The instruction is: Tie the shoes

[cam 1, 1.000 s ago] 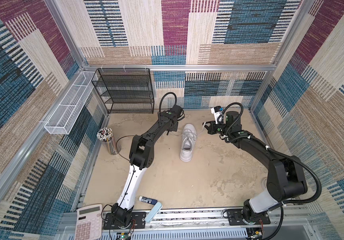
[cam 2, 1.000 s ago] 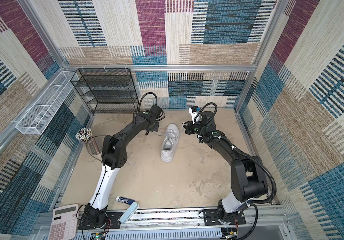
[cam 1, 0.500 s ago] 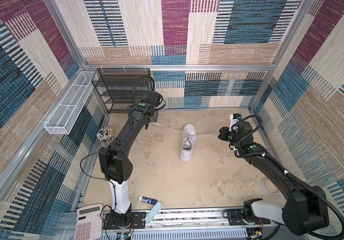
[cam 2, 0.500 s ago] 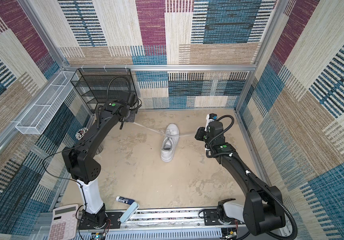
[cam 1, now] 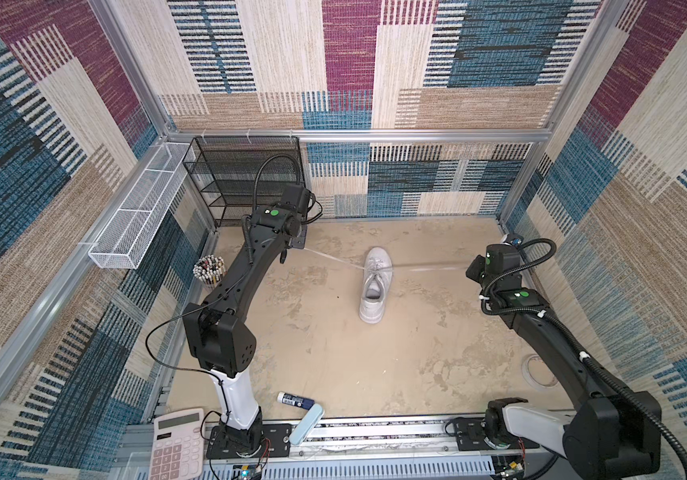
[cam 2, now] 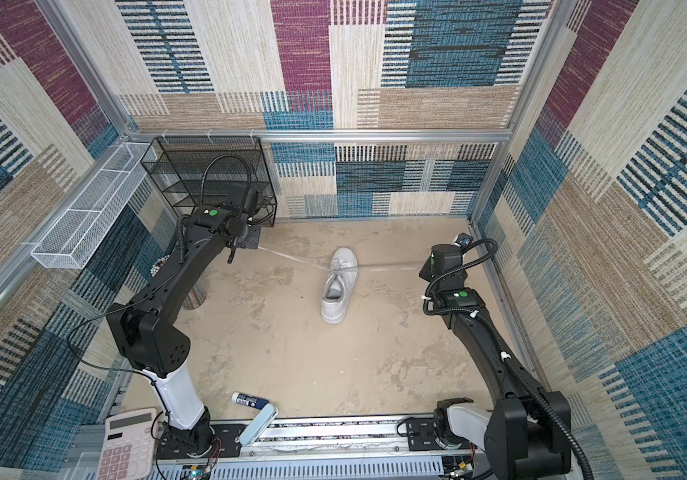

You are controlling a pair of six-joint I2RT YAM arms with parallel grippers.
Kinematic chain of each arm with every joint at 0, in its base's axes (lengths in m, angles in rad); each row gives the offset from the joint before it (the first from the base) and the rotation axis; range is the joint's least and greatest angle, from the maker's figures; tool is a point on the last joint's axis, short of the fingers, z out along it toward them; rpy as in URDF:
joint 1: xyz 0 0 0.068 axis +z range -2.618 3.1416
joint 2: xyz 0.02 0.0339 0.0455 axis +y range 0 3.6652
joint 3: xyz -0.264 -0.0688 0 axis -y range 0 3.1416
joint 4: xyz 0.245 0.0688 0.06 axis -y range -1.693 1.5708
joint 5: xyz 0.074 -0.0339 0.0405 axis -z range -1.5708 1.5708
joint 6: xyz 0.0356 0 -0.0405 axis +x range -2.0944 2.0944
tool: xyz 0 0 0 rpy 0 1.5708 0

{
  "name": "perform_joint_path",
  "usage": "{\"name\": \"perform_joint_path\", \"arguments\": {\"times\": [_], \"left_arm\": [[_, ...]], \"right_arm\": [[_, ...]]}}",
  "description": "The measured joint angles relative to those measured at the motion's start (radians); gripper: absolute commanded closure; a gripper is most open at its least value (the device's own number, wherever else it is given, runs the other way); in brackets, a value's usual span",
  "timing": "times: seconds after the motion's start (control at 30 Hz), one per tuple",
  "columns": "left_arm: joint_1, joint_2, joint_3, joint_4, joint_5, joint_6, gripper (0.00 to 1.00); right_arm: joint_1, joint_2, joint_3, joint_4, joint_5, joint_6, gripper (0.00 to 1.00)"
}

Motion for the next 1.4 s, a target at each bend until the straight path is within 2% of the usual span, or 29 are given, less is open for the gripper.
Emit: {"name": "perform_joint_path", "arguments": {"times": [0.27,0.77,0.93,1.2,1.4], "left_arm": [[0.000,0.110,0.072,0.001,0.077,-0.005,1.00],[0.059,0.271,0.148,-0.038,0.095,0.034,1.00],[0.113,0.236,0.124,-0.063,0.102,0.032,1.00],[0.104,0.099,0.097,-0.066,0.122,0.033,1.00],[0.096,-0.026,0.018,-0.071,0.153,0.029,1.00]], "right_arm": [[-0.088,0.013,-0.007,-0.041,0.100,0.008,1.00],[-0.150,0.101,-0.109,-0.038,0.039,0.057,1.00],[-0.165,0.106,-0.150,-0.035,-0.007,0.066,1.00],[-0.179,0.123,-0.142,-0.030,-0.041,0.055,1.00],[-0.206,0.063,-0.103,-0.029,-0.058,0.024,1.00]]}}
